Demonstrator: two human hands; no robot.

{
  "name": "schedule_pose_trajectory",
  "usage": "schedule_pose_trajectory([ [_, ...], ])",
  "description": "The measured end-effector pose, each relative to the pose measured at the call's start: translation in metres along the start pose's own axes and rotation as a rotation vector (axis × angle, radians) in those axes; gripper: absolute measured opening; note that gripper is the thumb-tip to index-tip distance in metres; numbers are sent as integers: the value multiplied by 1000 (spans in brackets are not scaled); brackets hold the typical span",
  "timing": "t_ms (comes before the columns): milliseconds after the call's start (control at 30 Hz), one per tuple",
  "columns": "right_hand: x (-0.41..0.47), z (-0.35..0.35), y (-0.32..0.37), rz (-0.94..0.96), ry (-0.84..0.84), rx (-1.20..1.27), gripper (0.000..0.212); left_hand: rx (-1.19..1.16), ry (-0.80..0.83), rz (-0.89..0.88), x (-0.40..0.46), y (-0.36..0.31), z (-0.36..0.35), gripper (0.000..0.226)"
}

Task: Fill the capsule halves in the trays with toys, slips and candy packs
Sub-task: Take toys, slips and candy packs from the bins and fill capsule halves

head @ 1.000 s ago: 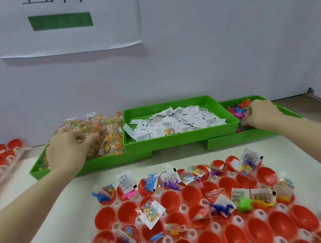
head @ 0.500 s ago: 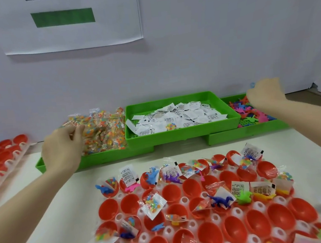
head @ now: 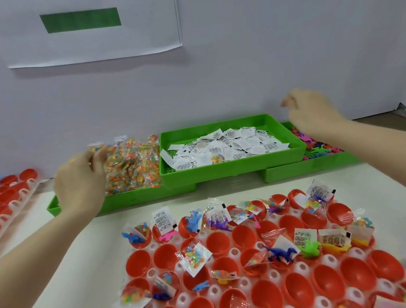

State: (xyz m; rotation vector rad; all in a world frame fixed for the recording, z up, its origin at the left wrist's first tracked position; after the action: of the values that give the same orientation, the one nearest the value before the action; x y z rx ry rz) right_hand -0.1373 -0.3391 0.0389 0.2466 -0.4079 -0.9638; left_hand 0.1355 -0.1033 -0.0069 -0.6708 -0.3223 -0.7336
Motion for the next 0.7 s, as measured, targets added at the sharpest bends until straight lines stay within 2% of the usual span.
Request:
schedule_pose_trajectory([
  [33,0,-5,11,31,116,15,25,12,16,-9,0,-2,0,44],
  [100,-1,-16,28,74,391,-99,41,20,40,-37,-2,-5,-2,42],
  [167,-4,-26,34,89,501,-254,51,30,51,-56,-3,-7,-2,40],
  [233,-4,-29,33,86,441,-223,44,30,55,-62,-3,-7,-2,39],
  [333,-4,-28,29,125,300,-199,19,-55,38,-37,-3,-6,0,38],
  [467,-7,-21,24,178,14,-337,26,-245,10,33,-6,-9,6,37],
  [567,-7,-11,26,198,-212,-301,32,-359,5,32,-12,-14,11,33],
  [633,-5,-6,28,177,-234,-261,30,-401,29,17,-18,-20,15,27],
  [700,-4,-4,32,151,-171,-198,27,-484,54,26,-23,-25,19,24],
])
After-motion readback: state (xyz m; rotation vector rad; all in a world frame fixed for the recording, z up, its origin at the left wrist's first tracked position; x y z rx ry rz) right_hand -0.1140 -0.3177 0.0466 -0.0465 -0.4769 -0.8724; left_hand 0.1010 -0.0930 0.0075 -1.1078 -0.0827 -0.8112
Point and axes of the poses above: each hand's wrist, its own x-axis towards the middle knuckle, its own z-axis out of the back of the hand, y = z × x, the point moved 1 cm from there along x, towards the middle knuckle, and after that the axes turned 8 degrees about y, right-handed, at the moved point
